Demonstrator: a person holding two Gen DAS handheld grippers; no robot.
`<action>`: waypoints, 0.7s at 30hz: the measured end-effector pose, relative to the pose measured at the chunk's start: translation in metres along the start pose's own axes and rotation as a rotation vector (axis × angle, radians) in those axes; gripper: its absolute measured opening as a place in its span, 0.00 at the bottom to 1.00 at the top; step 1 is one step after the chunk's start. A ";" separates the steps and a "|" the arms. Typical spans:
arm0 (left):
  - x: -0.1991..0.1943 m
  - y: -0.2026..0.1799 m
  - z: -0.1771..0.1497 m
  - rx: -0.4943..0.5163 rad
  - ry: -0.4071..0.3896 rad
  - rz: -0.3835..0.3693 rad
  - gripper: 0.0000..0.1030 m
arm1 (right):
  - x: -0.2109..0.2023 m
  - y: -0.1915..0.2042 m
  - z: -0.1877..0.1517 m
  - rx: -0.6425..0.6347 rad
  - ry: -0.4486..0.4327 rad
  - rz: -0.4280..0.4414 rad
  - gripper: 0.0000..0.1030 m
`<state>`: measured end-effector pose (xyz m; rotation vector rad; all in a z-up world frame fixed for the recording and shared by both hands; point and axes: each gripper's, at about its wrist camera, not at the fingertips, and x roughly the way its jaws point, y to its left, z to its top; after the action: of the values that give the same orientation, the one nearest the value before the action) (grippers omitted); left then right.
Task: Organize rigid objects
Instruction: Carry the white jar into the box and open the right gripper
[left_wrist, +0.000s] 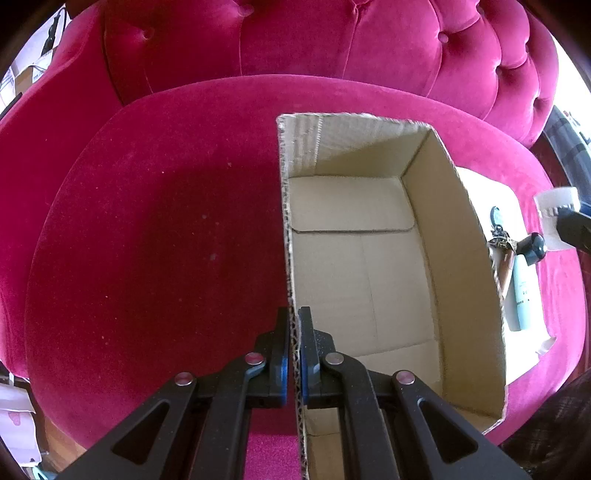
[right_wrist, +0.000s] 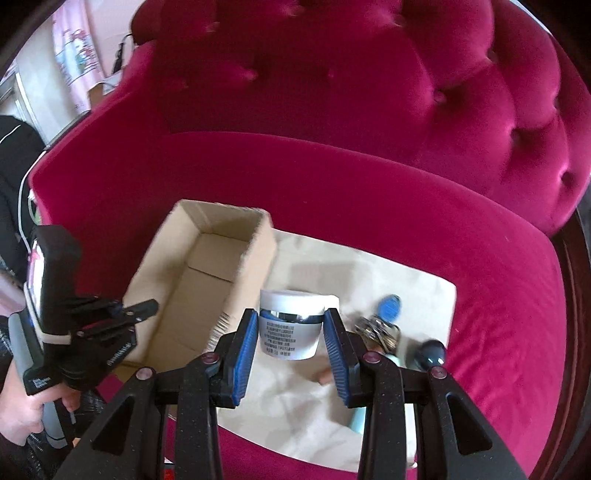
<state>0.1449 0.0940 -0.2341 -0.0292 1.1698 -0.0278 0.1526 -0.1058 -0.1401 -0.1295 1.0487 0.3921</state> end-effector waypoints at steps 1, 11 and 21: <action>-0.001 0.000 0.000 0.000 -0.002 -0.001 0.04 | 0.002 0.005 0.002 -0.013 -0.002 0.008 0.38; -0.002 -0.001 -0.002 -0.002 -0.001 -0.002 0.04 | 0.020 0.046 0.015 -0.140 -0.015 0.106 0.38; -0.002 0.000 -0.002 -0.003 -0.003 -0.005 0.04 | 0.046 0.060 0.019 -0.172 -0.012 0.181 0.38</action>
<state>0.1425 0.0944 -0.2330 -0.0343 1.1671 -0.0302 0.1659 -0.0331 -0.1659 -0.1863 1.0172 0.6471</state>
